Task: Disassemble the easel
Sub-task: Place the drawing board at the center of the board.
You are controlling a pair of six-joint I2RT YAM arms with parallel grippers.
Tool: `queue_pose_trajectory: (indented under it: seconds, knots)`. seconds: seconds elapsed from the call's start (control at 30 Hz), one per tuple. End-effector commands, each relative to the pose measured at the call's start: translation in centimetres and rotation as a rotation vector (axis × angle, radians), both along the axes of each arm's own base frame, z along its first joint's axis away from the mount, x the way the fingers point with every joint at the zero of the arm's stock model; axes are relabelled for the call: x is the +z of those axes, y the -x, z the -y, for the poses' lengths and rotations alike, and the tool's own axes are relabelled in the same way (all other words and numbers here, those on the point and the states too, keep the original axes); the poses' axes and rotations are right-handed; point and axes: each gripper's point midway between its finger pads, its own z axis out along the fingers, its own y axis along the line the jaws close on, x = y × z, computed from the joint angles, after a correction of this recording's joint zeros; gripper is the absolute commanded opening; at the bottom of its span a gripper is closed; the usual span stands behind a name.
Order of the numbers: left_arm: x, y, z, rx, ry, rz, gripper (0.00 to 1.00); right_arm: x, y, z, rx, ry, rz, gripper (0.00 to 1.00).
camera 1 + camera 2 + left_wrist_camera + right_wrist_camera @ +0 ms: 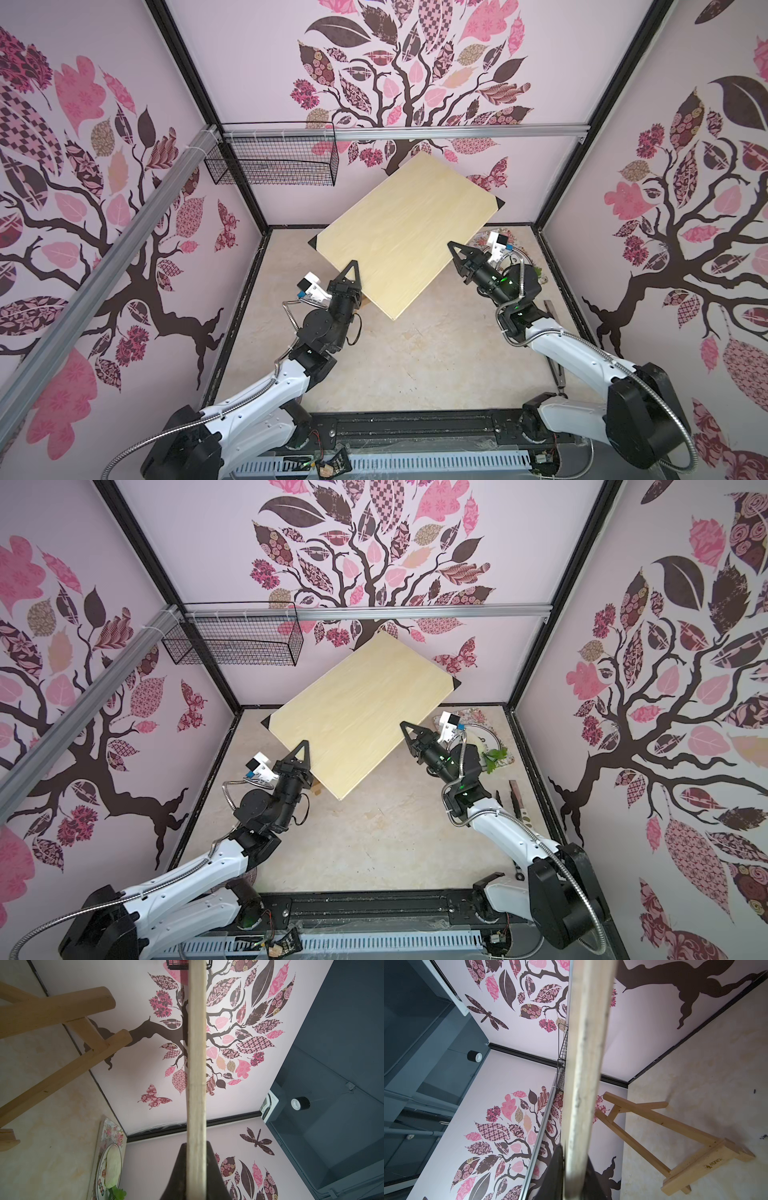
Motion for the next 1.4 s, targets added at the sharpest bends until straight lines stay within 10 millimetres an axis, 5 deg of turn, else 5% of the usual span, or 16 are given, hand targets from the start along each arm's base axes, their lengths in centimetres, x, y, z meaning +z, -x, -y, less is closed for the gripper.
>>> queue_pose_trajectory:
  seconds: [0.0, 0.23, 0.53, 0.73, 1.07, 1.23, 1.37]
  knots:
    - [6.5, 3.3, 1.6, -0.189, 0.139, 0.228, 0.0, 3.1, 0.7, 0.2, -0.009, 0.002, 0.1, 0.0]
    - [3.9, 3.8, 2.8, -0.245, -0.026, 0.207, 0.42, 6.1, 3.4, 1.1, -0.017, 0.038, 0.178, 0.0]
    - [-0.2, 4.9, 2.5, -0.335, -0.215, 0.183, 0.68, 8.9, 6.3, 2.7, -0.065, 0.134, 0.244, 0.0]
    - [-3.8, 5.5, 1.7, -0.354, -0.391, 0.094, 0.74, 9.2, 7.3, 3.7, -0.095, 0.153, 0.24, 0.0]
    - [-6.3, 6.0, -1.9, -0.332, -0.759, -0.053, 0.78, 9.6, 8.5, 5.6, -0.114, 0.189, 0.215, 0.0]
    - [-6.3, 5.3, -2.7, -0.381, -0.776, -0.065, 0.78, 10.6, 9.2, 5.7, -0.073, 0.179, 0.219, 0.0]
    - [-7.3, 4.5, -1.4, -0.481, -0.756, -0.079, 0.78, 10.7, 9.6, 5.3, -0.032, 0.215, 0.186, 0.0]
